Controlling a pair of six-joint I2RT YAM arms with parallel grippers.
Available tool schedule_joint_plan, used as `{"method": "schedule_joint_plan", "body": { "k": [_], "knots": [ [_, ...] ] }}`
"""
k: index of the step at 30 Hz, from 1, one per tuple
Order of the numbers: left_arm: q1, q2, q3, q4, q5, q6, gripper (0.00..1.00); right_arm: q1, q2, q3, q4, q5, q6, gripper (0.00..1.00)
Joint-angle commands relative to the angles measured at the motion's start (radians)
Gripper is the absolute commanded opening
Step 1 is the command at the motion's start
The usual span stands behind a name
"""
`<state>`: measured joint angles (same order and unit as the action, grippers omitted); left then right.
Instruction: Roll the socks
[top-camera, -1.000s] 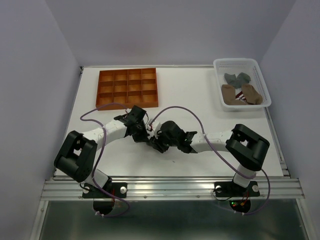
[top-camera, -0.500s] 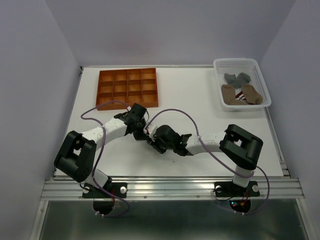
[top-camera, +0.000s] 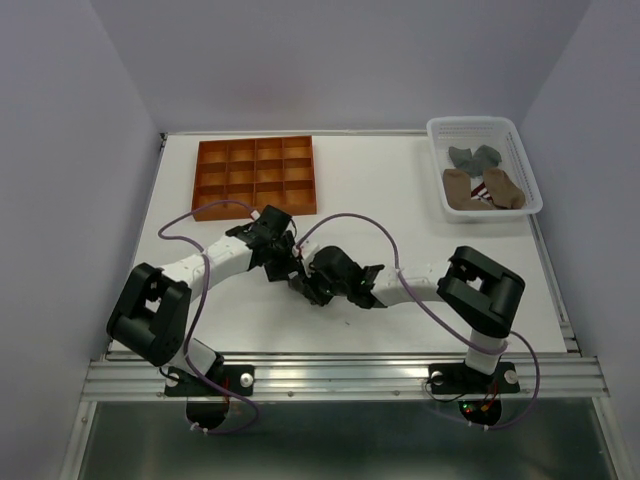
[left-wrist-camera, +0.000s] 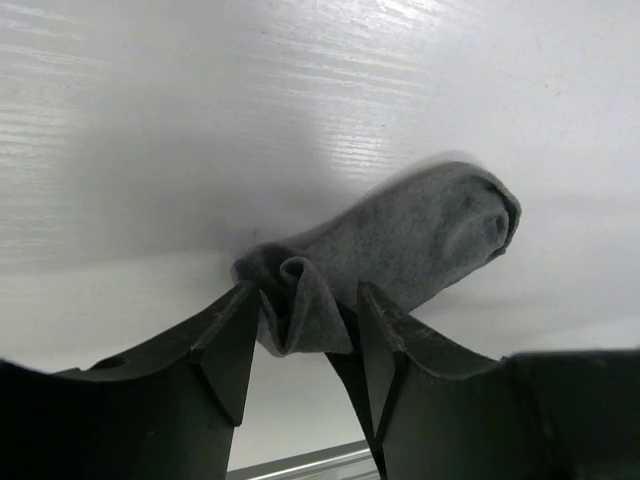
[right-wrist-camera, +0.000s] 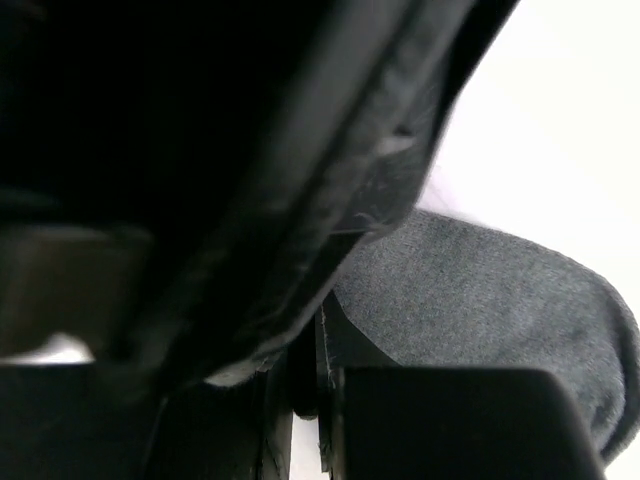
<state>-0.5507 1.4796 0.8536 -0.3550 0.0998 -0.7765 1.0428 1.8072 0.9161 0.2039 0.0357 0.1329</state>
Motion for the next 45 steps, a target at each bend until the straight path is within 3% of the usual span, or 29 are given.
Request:
{"method": "schedule_joint_plan", "body": {
  "k": [1, 11, 20, 32, 36, 41, 45],
  "knots": [
    [0.008, -0.059, -0.001, -0.007, 0.005, 0.005, 0.57, -0.061, 0.034, -0.010, 0.069, -0.172, 0.103, 0.08],
    [0.021, -0.077, -0.040, 0.013, 0.001, -0.001, 0.57, -0.204, 0.083, -0.037, 0.163, -0.493, 0.243, 0.08],
    [0.028, -0.123, -0.099, 0.065, 0.021, -0.026, 0.61, -0.242, 0.118, -0.025, 0.184, -0.591, 0.263, 0.09],
    [0.028, -0.065, -0.107, 0.117, -0.006, -0.038, 0.60, -0.260, 0.142, -0.016, 0.198, -0.642, 0.284, 0.11],
    [0.028, -0.042, -0.099, 0.125, -0.005, -0.037, 0.46, -0.270, 0.147, -0.013, 0.203, -0.655, 0.293, 0.13],
    [0.026, -0.033, -0.091, 0.116, -0.014, -0.035, 0.03, -0.270, 0.136, -0.006, 0.201, -0.665, 0.281, 0.23],
    [0.026, -0.024, -0.087, 0.096, -0.018, -0.038, 0.00, -0.270, 0.121, 0.006, 0.200, -0.684, 0.272, 0.34]
  ]
}}
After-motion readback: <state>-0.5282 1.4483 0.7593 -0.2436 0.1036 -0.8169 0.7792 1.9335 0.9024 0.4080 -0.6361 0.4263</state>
